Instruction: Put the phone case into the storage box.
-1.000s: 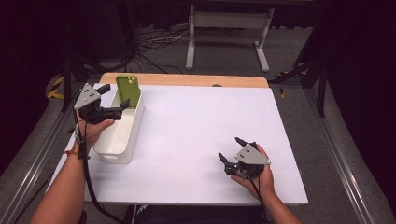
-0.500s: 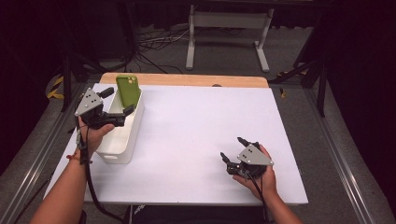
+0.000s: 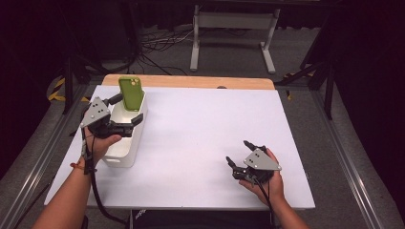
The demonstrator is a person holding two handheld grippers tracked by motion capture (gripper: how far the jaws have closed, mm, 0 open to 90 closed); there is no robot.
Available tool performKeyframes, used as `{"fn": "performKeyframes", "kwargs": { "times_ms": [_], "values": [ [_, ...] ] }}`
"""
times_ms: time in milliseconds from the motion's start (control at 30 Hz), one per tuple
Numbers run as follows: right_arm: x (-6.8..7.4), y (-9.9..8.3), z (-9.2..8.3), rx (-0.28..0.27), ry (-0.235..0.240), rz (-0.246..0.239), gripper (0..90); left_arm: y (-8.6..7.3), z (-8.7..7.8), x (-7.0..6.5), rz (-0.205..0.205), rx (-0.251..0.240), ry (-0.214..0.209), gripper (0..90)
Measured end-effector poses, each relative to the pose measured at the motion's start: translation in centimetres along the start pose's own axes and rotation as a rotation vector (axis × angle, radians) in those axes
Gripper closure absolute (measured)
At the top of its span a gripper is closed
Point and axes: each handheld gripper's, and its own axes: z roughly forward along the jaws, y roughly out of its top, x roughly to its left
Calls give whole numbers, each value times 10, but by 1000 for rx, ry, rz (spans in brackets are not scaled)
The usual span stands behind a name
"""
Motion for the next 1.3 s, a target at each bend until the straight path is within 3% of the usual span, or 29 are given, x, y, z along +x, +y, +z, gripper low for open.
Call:
{"fn": "performKeyframes", "kwargs": {
  "times_ms": [500,567,733,1300],
  "values": [
    [5,2,-3,-13,16,-24,226,6,-3,-30,41,-21,-51,49],
    [6,2,-3,-13,21,-22,226,6,-3,-37,63,-27,-46,51],
    [11,4,-2,-19,31,-37,226,7,-3,-44,54,-41,-79,53],
    [13,7,-7,-30,42,-41,223,-2,-4,-73,83,-36,-139,54]
  ]
}}
